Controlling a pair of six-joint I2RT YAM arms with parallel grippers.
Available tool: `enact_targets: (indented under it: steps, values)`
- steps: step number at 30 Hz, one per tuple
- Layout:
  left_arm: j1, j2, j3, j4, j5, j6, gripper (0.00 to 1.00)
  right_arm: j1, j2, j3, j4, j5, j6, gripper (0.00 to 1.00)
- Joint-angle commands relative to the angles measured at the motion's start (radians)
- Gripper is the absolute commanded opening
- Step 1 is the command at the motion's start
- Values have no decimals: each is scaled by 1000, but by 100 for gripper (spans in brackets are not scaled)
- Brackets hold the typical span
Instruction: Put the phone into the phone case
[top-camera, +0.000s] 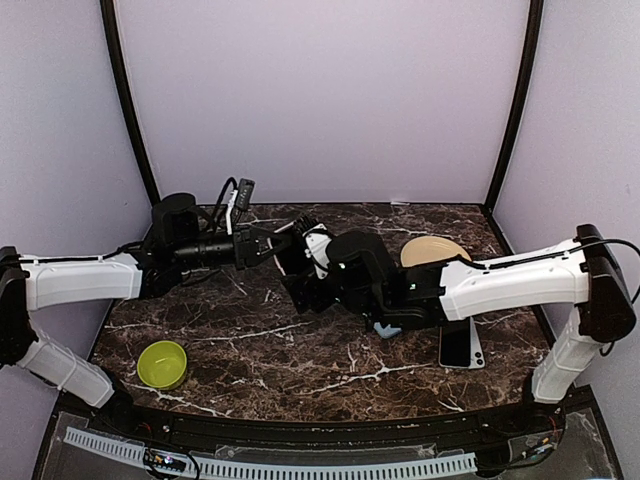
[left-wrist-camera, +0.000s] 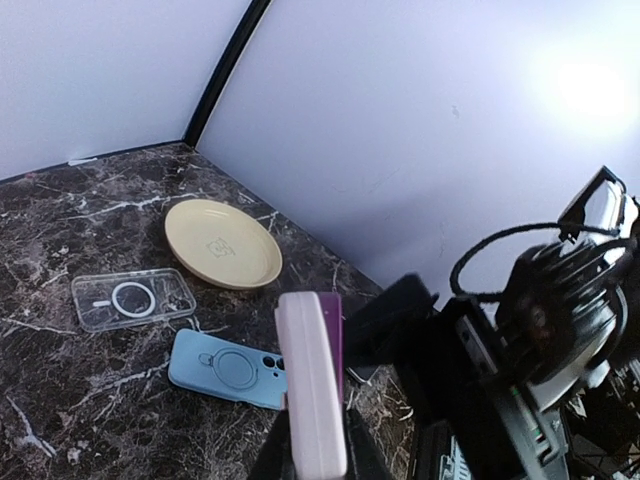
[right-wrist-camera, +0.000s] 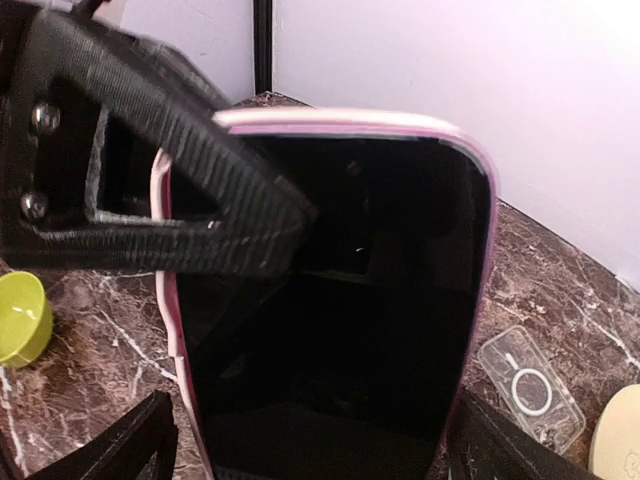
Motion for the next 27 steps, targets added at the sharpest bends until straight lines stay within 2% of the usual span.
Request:
enact_targets:
  steps: [1, 4, 7, 11, 15, 17, 24, 25, 27]
  values:
    - [-4, -60, -7, 32, 106, 75, 0, -57, -139, -27, -18, -287, -31, 99]
    - [-5, -76, -4, 40, 168, 101, 0, -129, -194, -29, -147, -584, -68, 99]
    - [-4, -86, -3, 71, 266, 112, 0, -184, -227, -12, -215, -786, -90, 99]
    - [-5, -105, -10, 137, 368, 108, 0, -213, -232, 18, -206, -910, -119, 90]
    - [-5, -124, -10, 148, 391, 129, 0, -216, -191, 65, -177, -978, -124, 81]
    - [-5, -129, -7, 145, 398, 133, 0, -220, -166, 86, -176, -1001, -124, 70]
    - [-7, -133, -12, 175, 413, 116, 0, -238, -122, 114, -172, -1039, -91, 4]
    - [-7, -133, -11, 176, 413, 116, 0, -240, -125, 113, -168, -1031, -87, 0]
    - [-7, -135, -11, 175, 413, 114, 0, -244, -138, 108, -155, -1006, -81, 0]
